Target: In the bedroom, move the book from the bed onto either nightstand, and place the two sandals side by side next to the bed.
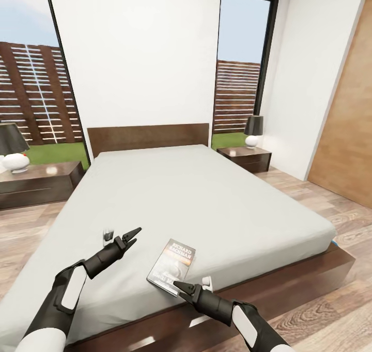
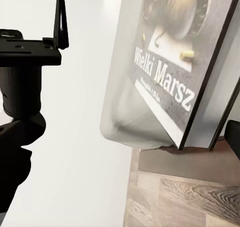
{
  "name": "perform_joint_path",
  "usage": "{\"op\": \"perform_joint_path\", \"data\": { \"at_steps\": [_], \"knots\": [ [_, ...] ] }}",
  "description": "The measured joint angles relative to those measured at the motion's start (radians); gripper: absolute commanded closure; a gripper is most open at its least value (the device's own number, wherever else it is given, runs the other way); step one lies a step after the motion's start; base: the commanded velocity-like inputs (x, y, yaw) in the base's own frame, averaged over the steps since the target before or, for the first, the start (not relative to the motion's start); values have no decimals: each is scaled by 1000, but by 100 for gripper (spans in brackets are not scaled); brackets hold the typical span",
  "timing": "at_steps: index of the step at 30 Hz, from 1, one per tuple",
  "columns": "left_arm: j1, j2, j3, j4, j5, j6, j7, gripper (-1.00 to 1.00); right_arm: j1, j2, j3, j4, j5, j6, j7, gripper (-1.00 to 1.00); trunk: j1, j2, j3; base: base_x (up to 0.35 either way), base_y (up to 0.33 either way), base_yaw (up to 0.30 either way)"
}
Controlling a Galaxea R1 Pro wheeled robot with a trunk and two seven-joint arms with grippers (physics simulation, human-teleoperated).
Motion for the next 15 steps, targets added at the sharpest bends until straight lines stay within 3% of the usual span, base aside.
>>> {"op": "perform_joint_path", "data": {
  "at_steps": [4,15],
  "knots": [
    [0,-4,-1,0,-1,0,0,-100,0,0,0,-1,0,0,0,-100,15,-28,-12,0,0,0],
    [0,-6,-1,0,-1,0,1,-100,0,0,0,-1,0,0,0,-100,19,-35,-16,0,0,0]
  ]
}}
